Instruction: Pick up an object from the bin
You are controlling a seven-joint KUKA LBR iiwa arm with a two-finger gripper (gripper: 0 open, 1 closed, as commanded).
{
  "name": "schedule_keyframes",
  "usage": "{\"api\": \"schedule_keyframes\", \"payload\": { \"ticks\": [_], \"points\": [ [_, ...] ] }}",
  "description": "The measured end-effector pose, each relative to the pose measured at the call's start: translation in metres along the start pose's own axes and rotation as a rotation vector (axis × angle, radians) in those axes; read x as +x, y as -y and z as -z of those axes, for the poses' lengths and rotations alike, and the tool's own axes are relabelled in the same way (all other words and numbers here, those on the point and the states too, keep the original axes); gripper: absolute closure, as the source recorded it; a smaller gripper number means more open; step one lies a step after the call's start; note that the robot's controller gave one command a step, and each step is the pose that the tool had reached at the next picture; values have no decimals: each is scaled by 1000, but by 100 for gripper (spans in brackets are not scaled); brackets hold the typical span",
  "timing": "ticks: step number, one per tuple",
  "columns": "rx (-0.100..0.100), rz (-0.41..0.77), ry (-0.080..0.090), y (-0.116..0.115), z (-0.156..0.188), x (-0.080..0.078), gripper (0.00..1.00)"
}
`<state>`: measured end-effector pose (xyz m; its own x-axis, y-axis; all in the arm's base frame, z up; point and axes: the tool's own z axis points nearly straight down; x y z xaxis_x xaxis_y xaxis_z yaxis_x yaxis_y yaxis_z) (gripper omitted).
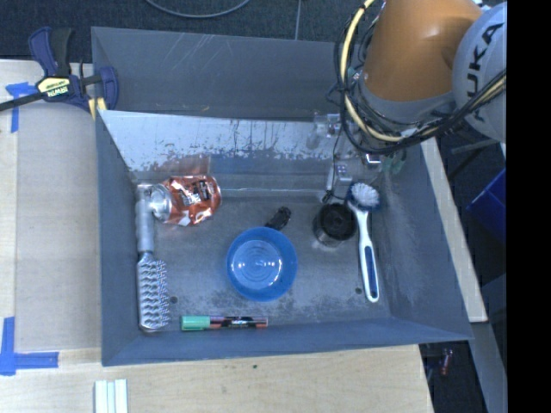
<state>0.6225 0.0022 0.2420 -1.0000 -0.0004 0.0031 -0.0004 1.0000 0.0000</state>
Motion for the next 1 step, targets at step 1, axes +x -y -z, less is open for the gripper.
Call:
{"api": "schedule_keyframes", "payload": {
  "ticks": [1],
  "points": [
    [0, 0, 8, 0, 4, -1, 0]
  ]
}}
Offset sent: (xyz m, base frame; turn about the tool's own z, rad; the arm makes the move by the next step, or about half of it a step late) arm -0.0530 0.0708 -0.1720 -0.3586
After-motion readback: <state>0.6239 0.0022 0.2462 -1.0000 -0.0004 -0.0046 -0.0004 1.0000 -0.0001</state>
